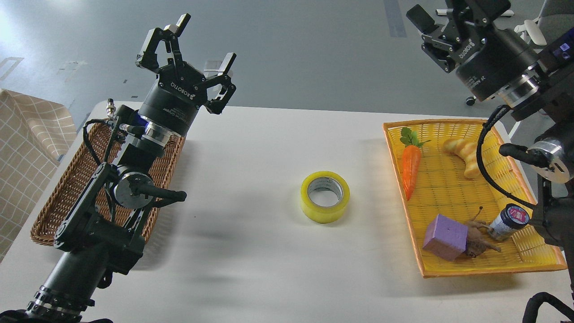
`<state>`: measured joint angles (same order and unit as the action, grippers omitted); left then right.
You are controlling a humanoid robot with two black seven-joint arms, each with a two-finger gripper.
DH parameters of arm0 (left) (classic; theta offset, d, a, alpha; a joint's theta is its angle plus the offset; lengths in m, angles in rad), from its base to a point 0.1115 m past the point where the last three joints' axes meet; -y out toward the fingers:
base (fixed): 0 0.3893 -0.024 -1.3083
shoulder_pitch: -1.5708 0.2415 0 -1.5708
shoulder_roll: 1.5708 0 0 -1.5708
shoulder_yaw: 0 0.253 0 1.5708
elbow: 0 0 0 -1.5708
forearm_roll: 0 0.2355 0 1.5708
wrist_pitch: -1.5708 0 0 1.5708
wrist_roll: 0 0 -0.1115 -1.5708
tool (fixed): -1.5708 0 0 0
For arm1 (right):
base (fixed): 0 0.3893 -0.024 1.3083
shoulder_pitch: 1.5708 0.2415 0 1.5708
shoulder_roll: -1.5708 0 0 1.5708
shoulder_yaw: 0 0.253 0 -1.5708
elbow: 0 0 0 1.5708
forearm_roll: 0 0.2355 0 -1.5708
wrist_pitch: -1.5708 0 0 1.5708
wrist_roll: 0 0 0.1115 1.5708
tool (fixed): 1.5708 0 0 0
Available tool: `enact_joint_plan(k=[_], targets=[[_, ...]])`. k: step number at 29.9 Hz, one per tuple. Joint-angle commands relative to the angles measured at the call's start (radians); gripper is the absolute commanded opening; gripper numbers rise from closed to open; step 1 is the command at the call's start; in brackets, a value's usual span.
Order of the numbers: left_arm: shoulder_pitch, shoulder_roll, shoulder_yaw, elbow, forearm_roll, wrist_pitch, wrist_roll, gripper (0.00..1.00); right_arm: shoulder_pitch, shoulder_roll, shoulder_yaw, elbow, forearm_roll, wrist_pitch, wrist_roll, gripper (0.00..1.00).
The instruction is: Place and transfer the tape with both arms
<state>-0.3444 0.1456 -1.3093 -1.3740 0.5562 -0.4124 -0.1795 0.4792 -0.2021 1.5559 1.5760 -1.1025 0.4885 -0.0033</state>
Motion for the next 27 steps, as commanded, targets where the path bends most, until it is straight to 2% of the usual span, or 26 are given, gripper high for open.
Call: enact_joint_plan(k=[1,4,11,14,16,19,22,27], targets=[[0.004,0.000,-0.001,0.000,0.007,-0.031,-0.003,0.98,-0.056,-0.016,0.062,0.012,0.139,0.000,0.005,1.00],[0.007,-0.014,-0.002,-0.008,0.011,-0.060,-0.012,0.98,-0.109,0.012,0.127,0.021,0.153,0.000,0.006,1.00],[0.018,-0.073,-0.002,-0.022,0.010,-0.076,-0.014,0.98,-0.221,0.168,0.222,0.110,0.153,0.000,0.006,1.00],[0.016,-0.077,-0.001,-0.020,0.010,-0.076,-0.012,0.98,-0.231,0.176,0.222,0.113,0.153,0.000,0.006,1.00],[0.013,-0.080,0.004,-0.016,0.014,-0.056,-0.009,0.98,-0.231,0.178,0.219,0.110,0.151,0.000,0.005,1.00],[0.002,-0.060,0.037,-0.013,0.045,0.019,0.000,0.98,-0.231,0.178,0.216,0.107,0.151,0.000,0.003,1.00],[0.002,-0.045,0.088,-0.016,0.092,0.033,0.002,0.98,-0.232,0.178,0.216,0.099,0.150,0.000,0.003,1.00],[0.008,-0.035,0.166,-0.020,0.322,0.055,0.000,0.98,-0.241,0.173,0.214,0.098,0.150,0.000,0.000,1.00]])
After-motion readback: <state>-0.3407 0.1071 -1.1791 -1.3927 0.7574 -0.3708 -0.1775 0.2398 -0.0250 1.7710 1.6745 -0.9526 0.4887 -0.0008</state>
